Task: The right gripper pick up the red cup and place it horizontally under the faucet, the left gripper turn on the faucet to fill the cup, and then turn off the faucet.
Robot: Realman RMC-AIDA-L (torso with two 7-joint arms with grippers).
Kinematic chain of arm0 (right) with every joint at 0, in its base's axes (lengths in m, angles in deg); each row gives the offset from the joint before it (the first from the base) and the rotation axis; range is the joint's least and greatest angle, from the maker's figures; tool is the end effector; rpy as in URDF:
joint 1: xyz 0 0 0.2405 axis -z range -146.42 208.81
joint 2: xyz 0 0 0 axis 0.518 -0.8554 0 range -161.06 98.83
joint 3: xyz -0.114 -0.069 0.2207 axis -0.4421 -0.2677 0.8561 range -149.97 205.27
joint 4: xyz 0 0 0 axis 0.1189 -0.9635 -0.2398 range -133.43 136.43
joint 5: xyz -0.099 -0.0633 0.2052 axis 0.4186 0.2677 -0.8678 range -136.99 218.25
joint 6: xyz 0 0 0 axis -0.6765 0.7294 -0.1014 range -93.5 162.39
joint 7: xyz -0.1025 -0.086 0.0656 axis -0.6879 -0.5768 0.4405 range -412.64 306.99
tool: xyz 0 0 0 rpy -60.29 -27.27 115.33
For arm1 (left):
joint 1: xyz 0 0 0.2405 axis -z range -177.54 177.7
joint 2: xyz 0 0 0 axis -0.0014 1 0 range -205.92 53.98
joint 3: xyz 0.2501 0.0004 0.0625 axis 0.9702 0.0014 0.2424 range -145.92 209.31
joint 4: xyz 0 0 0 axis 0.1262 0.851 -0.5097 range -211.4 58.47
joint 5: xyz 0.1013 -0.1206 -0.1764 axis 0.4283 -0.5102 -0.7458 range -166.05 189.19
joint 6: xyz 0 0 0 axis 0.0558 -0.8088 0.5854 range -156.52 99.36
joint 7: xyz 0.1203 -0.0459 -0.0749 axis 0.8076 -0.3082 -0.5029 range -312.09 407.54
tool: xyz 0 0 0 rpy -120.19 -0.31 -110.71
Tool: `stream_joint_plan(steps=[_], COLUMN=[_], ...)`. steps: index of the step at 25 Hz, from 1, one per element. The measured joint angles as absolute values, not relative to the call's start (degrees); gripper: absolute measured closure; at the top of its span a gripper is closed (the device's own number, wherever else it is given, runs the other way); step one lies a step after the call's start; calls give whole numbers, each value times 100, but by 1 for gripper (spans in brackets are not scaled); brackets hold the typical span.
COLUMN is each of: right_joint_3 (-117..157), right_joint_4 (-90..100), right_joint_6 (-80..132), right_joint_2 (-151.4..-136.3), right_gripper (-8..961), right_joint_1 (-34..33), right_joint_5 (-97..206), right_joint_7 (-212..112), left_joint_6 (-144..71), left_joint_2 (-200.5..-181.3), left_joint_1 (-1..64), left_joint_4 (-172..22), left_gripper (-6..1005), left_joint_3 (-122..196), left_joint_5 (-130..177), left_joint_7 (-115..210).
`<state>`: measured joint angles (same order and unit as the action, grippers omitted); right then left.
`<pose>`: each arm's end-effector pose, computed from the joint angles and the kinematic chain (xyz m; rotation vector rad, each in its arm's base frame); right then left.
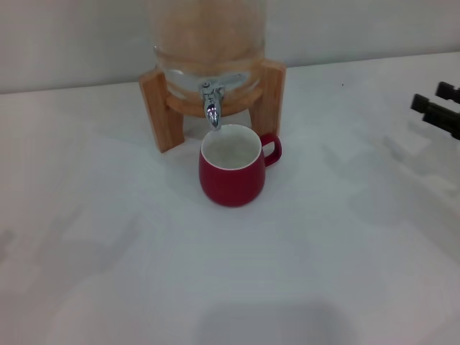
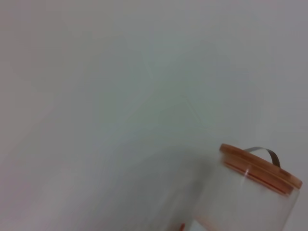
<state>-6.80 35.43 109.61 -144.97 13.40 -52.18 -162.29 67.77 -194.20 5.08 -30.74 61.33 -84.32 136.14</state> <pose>0.3750 0.3396 0.0913 -1.9932 0.7304 0.8047 -0.3676 0.2442 0.1156 -1.9418 -0.9535 -1.1982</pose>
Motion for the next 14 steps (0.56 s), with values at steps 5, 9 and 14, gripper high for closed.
stream_joint_plan(steps=[5,9,14], right_joint_3=[-652,-640,-655], right_joint_4=[3667,3694,3675], right_joint_6=[11000,11009,10988], right_joint_2=[-14543,-14573,-14579], right_gripper=[280,282,284], right_joint_1=[1492,1522,1518], right_joint_5=[-5166,-5164,-5163], right_joint_7=[-16053,-16050,-16096], left_joint_6=[6799,6802,6798], left_joint_2=[-19420,-19437,-19448], left_joint_1=[507,516,498], left_joint_4=[-3104,-3119,-3130], left_gripper=[113,113,113], left_joint_3=[5888,5839,5835], left_joint_5=[-8433,-8428,-8418], left_joint_7=[13600,13586,13568])
